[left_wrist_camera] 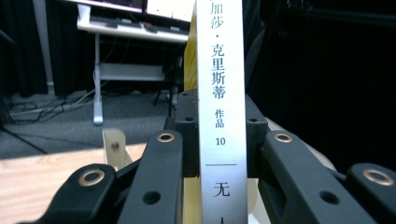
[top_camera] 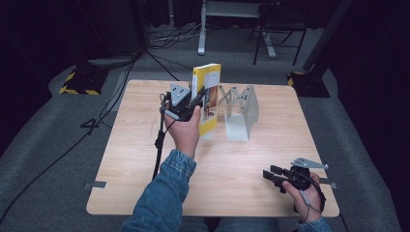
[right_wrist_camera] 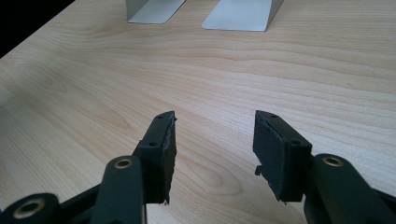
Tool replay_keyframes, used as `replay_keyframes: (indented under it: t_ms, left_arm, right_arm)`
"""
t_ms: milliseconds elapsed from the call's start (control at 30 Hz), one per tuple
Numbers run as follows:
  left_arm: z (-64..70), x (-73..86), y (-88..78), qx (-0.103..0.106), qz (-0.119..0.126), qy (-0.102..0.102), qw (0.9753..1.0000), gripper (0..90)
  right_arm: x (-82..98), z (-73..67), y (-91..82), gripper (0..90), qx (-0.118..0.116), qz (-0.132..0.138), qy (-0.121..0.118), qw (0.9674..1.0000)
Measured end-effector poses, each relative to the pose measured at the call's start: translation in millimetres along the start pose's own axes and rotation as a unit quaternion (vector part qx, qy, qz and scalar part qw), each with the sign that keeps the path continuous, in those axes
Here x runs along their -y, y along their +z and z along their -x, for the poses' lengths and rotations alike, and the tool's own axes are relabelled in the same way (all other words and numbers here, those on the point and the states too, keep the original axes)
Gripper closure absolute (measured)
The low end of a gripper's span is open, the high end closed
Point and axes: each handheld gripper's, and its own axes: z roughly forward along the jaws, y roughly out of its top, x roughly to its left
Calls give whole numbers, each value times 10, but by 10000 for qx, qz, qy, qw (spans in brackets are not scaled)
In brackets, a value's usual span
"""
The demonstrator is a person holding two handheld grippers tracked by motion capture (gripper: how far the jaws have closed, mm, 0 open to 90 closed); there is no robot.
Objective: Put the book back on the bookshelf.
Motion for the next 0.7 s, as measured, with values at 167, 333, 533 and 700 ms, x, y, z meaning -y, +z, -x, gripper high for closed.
replay_keyframes:
  t_ms: [167, 333, 533, 700]
  left_arm:
    - [17, -76, -7, -16, 131, 46, 9999, 756]
    - [-9, -68, -28, -88, 93, 93, 9999, 756]
    - [-58, -75, -95, -243, 148, 176, 9994, 756]
    - [-82, -30, -111, -416, 68, 295, 9987, 756]
  right_arm:
    - [-4, -18, 6, 501, -30, -6, 6, 10000]
    - [-10, -23, -6, 501, -43, 13, 9, 10000]
    - [4, -13, 17, 501, -47, -25, 17, 10000]
    - [-6, -27, 14, 501, -46, -27, 11, 10000]
